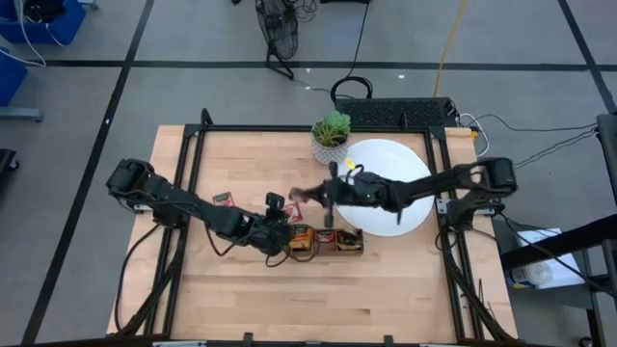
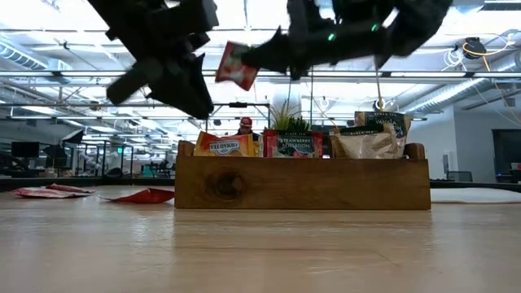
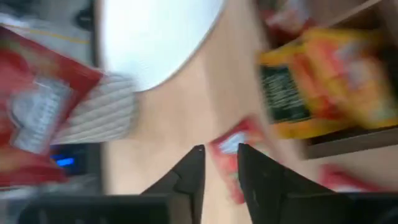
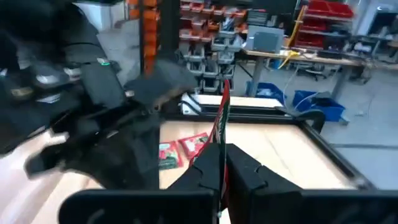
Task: Pick & Place Tea
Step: Put the red tea bag into the middle section of the wooden organizer
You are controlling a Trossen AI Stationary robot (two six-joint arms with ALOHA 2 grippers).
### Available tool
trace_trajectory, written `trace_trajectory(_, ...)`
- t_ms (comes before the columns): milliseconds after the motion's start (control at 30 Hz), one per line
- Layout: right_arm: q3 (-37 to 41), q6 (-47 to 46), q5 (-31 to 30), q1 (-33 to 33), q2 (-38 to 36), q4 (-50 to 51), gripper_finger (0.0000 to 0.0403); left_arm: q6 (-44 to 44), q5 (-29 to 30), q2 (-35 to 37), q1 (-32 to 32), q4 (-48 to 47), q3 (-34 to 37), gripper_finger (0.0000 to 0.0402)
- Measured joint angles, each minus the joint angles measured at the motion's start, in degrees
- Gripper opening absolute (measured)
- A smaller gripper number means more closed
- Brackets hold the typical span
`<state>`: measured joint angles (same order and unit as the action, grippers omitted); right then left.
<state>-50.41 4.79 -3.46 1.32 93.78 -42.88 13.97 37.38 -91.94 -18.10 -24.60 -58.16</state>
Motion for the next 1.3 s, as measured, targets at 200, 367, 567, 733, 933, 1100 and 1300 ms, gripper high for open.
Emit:
trace_trajectory(200, 0.1, 6.8, -4.3, -10.9, -7.2, 14.9, 0.0, -6.1, -8.8, 2.5, 3.3, -2.8, -0.1, 0.0126)
trace_trajectory(367, 0.2, 4.6, -16.3, -20.0, -7.1, 25.6, 0.0, -5.7, -9.4, 4.2, 5.3, -2.3, -0.2, 0.0128)
trace_trajectory(567, 0.1, -0.5, -19.2, -23.2, -3.5, 26.5, 0.0, -4.0, -10.5, 6.0, 7.8, 1.4, -0.2, 0.0129)
trace_trajectory(733, 0.1, -3.3, -19.3, -22.0, 0.7, 28.0, 0.0, -4.7, -11.5, 6.5, 9.4, 1.4, -0.1, 0.0129)
trace_trajectory(933, 0.1, -3.5, -21.6, -20.0, 4.7, 27.4, 0.0, -5.5, -11.9, 6.5, 9.5, 1.0, 0.0, 0.0129)
trace_trajectory(1100, 0.1, -3.0, -23.7, -20.0, 5.8, 27.7, 0.0, -6.6, -11.9, 6.5, 9.5, 0.2, 0.0, 0.0129)
trace_trajectory(1300, 0.1, -2.9, -23.9, -20.1, 5.8, 27.0, 0.0008, -6.6, -11.9, 6.5, 9.5, -0.2, 0.0, 0.0129)
